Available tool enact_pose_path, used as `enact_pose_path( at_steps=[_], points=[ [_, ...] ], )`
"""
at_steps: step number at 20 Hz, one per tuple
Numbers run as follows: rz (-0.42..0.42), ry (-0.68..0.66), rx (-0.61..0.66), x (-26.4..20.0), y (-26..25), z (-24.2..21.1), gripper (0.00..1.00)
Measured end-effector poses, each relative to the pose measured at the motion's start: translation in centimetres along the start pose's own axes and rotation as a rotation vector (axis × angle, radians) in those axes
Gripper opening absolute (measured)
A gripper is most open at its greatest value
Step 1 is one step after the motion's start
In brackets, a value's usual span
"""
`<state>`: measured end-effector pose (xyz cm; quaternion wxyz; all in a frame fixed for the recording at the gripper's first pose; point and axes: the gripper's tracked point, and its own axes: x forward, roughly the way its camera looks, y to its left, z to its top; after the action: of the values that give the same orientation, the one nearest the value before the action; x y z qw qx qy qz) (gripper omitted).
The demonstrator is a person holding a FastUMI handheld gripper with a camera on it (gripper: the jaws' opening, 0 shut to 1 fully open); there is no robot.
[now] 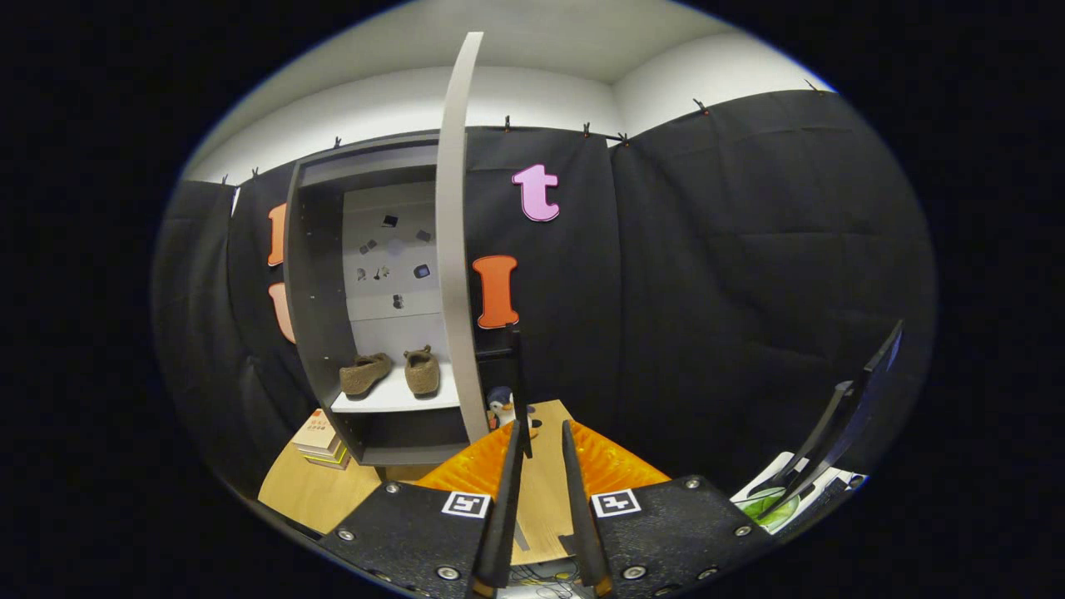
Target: Open the shoe cabinet door, grab the shoes and put them into the shoe cabinet, then close the shoe cabinet door.
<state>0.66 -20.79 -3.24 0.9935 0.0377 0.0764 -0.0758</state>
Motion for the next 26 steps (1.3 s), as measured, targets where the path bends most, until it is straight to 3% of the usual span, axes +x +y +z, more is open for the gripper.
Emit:
enact_pose_path(
  at_steps=[3,9,16,21,26],
  points=[
    [0.059,0.005,0.002,1.3,0.3,0.1,0.31],
    [0.150,0.012,-0.035,3.8,1.6,-0.3,0.42],
    [0.187,0.070,-0.031,6.2,1.7,-2.9,0.50],
    [0.220,0.073,0.017,6.6,1.9,-3.5,0.62],
    [0.260,0.067,0.068,6.8,2.4,-3.7,0.63]
  ],
)
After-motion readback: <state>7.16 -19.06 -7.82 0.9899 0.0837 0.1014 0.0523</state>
